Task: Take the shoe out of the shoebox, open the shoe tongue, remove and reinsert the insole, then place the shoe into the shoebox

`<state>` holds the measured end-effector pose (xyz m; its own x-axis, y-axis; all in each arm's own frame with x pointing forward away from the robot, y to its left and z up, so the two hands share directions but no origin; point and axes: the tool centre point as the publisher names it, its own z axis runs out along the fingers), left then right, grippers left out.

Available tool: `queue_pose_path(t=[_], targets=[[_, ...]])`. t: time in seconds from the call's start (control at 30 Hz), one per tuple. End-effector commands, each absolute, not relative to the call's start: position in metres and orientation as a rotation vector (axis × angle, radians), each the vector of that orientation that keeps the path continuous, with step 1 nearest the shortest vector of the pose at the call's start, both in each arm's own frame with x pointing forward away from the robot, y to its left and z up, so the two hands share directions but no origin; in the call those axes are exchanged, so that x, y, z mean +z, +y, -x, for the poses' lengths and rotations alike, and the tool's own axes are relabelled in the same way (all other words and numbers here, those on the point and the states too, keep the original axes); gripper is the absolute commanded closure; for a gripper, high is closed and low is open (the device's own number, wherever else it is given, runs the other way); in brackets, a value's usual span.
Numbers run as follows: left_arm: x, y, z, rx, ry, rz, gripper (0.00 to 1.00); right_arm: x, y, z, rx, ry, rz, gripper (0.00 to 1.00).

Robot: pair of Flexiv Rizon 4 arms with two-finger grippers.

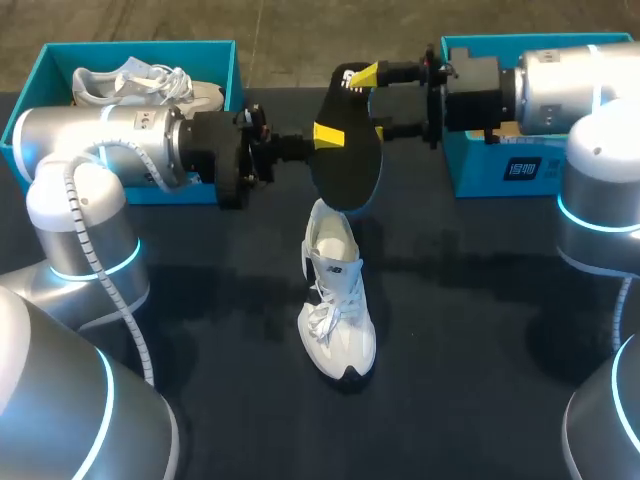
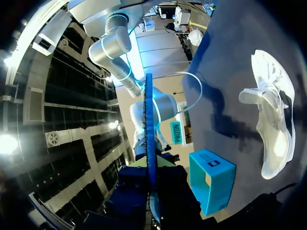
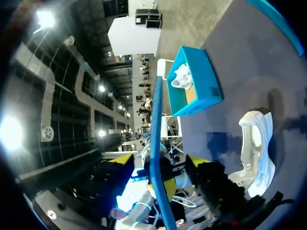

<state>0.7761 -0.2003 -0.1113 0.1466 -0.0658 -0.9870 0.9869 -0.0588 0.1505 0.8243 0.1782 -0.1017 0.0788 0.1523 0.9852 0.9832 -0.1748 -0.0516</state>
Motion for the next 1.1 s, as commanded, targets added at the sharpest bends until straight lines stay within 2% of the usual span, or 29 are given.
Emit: queue_pose_path(t=[0.03,0.77,1.1], targets=[[-0.109,-0.187,-0.772,-1.177,1.027,-1.281,1.0,-0.099,0.155,-0.805,-1.268,-1.222,1.443,0.0],[-0.106,-0.164,-0.767,-1.206,1.052,-1.285,1.0,-0.088,0.11,-0.789,-1.418,-1.443,1.185,0.0],[-0.106,-0.164,-0.766,-1.201,1.056,-1.283,1.0,-0.088,0.11,-0.789,-1.418,-1.443,1.185,0.0]])
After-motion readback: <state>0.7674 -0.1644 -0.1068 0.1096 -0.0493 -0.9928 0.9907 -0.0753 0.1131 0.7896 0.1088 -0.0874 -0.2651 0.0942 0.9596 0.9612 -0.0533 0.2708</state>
